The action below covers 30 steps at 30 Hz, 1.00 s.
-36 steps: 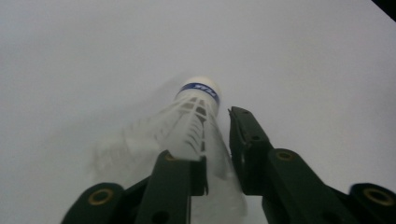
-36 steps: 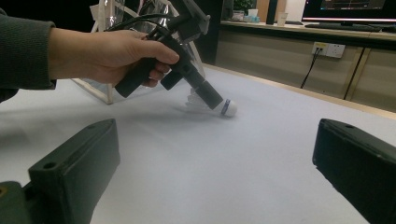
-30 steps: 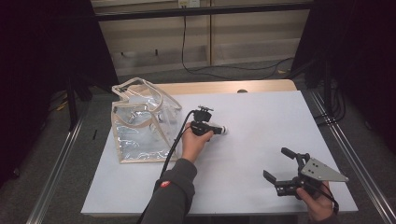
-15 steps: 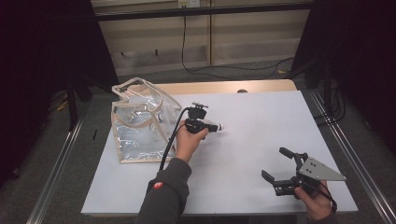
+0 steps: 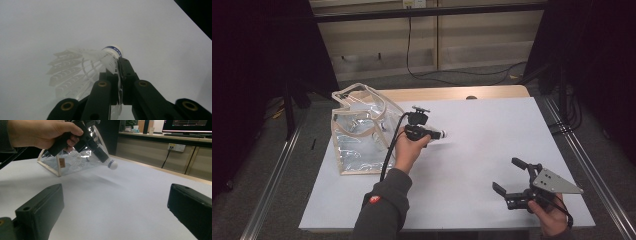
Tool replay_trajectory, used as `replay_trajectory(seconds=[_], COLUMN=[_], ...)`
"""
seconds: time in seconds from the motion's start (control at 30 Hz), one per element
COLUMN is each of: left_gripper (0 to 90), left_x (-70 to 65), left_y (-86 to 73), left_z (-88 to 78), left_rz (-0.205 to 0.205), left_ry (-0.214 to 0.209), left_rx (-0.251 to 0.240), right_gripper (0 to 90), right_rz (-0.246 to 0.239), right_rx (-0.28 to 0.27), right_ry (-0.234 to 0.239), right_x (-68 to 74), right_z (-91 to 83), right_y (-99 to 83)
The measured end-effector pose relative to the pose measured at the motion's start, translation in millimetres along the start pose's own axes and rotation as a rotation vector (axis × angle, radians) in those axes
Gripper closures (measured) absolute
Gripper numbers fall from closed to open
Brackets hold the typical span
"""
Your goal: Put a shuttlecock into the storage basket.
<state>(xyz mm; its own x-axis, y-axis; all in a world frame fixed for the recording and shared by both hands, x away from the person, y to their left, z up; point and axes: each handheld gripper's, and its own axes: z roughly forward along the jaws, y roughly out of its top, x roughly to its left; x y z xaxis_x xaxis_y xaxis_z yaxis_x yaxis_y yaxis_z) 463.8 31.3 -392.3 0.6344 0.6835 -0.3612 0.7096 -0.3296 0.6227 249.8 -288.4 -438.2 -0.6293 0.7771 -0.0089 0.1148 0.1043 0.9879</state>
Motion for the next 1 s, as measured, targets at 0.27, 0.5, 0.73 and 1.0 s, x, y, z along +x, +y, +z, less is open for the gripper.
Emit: replay_trajectory(seconds=[0.27,0.5,0.73,1.0], left_gripper=[88.0,88.0,88.0,88.0], left_x=[1.2,-1.8,-3.4,-5.3], left_y=[5.8,10.1,15.0,20.7], left_z=[-17.0,-28.5,-38.5,-47.9], left_rz=[0.001,0.006,0.012,0.012], left_ry=[0.03,0.029,0.037,0.038], left_rx=[-0.007,-0.015,-0.017,-0.011], right_gripper=[0.2,0.3,0.3,0.3], right_rz=[0.001,-0.001,-0.001,-0.001], right_rx=[-0.003,-0.001,-0.002,0.0], right_ry=[0.002,0.002,0.004,0.005], right_x=[0.1,0.3,0.3,0.7], right_z=[0.5,1.0,1.3,1.4], right_y=[0.1,-0.1,-0.1,-0.3])
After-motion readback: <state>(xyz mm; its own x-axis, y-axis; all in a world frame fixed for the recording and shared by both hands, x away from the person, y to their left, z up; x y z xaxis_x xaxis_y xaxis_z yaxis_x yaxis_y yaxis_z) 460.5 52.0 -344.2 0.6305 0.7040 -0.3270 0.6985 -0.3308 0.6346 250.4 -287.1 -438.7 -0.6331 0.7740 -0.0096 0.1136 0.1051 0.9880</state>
